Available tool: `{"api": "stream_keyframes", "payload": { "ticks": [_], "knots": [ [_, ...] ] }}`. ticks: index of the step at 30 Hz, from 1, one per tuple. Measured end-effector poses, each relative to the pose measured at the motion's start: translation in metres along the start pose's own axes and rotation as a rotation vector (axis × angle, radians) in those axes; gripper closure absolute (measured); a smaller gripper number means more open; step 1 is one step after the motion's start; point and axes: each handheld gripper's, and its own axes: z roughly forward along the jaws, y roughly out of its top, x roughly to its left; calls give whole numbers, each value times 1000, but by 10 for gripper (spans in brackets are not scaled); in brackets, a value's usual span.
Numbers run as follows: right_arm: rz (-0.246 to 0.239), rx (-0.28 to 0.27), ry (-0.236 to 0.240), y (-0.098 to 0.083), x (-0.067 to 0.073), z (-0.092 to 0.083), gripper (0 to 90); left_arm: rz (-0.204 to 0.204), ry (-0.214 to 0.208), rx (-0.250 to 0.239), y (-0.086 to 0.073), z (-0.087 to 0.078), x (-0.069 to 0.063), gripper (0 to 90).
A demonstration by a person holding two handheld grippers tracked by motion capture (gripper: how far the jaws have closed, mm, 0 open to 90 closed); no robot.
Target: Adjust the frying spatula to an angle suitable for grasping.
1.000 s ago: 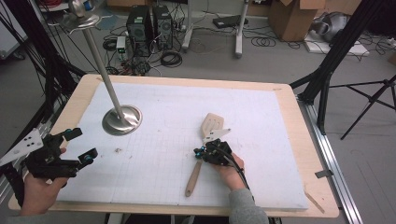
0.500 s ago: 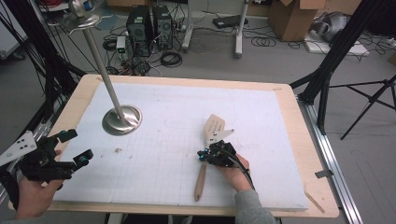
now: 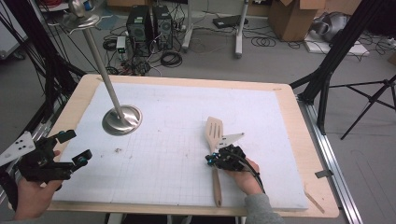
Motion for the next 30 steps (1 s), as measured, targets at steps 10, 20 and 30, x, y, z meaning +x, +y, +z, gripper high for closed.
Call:
{"api": "stream_keyframes", "payload": {
  "ticks": [10,20,30],
  "knots": [
    [22,3,15,-14,-6,-15,900,0,-3,2,0,1,1,17],
    [77,-104,-32,-16,-17,-31,900,1,-6,8,-1,5,0,17],
    [118,-36,-117,-20,-33,-24,900,8,-16,17,-2,9,-1,17]
  ]
}}
